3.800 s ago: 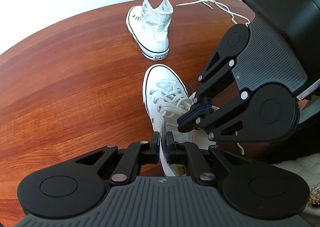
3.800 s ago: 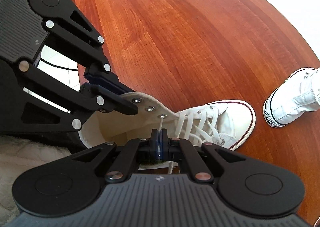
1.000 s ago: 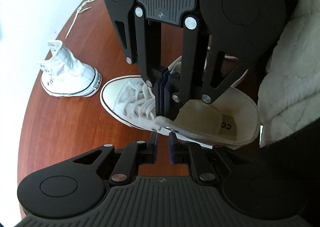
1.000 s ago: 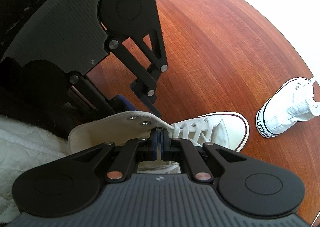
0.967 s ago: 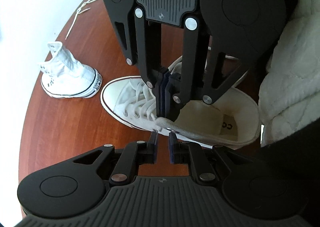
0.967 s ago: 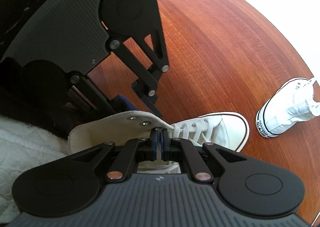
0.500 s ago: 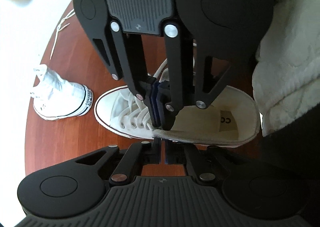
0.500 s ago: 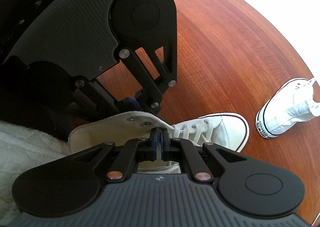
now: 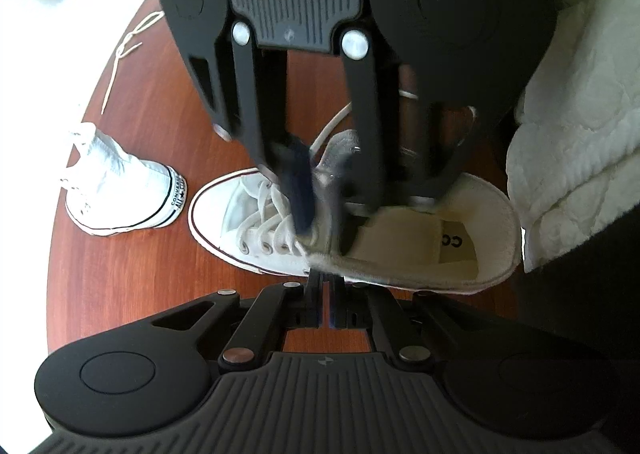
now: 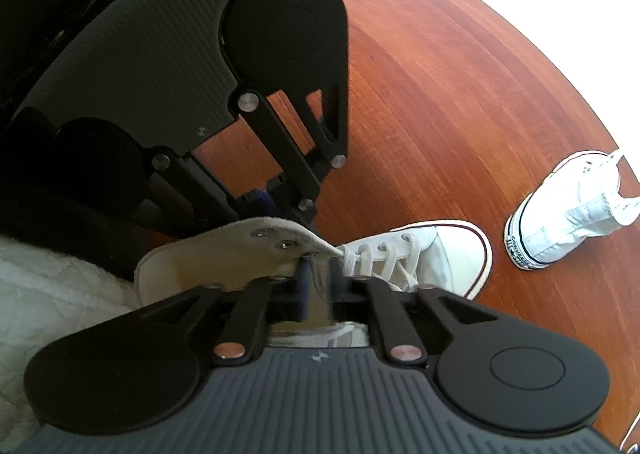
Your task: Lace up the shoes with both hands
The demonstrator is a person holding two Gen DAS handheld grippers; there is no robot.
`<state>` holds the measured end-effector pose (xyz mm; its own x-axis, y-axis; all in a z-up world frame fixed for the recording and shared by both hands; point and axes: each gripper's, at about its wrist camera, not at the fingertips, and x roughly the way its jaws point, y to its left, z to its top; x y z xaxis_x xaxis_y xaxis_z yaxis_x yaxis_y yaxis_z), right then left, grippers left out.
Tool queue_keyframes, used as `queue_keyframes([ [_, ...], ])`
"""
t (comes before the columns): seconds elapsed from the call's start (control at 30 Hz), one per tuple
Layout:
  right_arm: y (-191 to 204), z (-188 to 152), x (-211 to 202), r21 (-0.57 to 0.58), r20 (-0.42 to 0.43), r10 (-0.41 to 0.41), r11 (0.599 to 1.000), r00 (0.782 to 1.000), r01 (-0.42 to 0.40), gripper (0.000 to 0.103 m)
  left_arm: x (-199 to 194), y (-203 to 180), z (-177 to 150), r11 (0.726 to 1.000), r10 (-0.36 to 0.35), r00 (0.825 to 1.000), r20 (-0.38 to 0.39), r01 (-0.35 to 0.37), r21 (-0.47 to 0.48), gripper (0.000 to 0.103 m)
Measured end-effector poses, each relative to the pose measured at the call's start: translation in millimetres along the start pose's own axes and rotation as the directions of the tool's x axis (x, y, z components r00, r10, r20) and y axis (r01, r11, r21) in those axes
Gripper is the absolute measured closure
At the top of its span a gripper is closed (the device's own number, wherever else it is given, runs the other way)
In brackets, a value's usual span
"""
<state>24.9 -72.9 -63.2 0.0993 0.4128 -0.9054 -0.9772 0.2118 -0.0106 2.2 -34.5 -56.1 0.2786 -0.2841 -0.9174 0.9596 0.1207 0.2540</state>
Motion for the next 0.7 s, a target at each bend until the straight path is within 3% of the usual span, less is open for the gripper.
queue_keyframes([
  [0.4, 4.7, -3.5, -2.8, 0.055, -0.022, -0.07, 0.996, 0.997, 0.071, 0.068, -13.3, 0.8, -26.3, 0.993, 0.022, 1.0, 0.011, -0.02, -0.113, 0.101],
  [0.7, 5.6, -4.1, -2.0, 0.131, -0.051, -0.116, 0.984, 0.992, 0.122, 0.068, -18.1, 1.4, -65.8, 0.971, 0.011, 1.0, -0.008, -0.013, -0.238, 0.101],
])
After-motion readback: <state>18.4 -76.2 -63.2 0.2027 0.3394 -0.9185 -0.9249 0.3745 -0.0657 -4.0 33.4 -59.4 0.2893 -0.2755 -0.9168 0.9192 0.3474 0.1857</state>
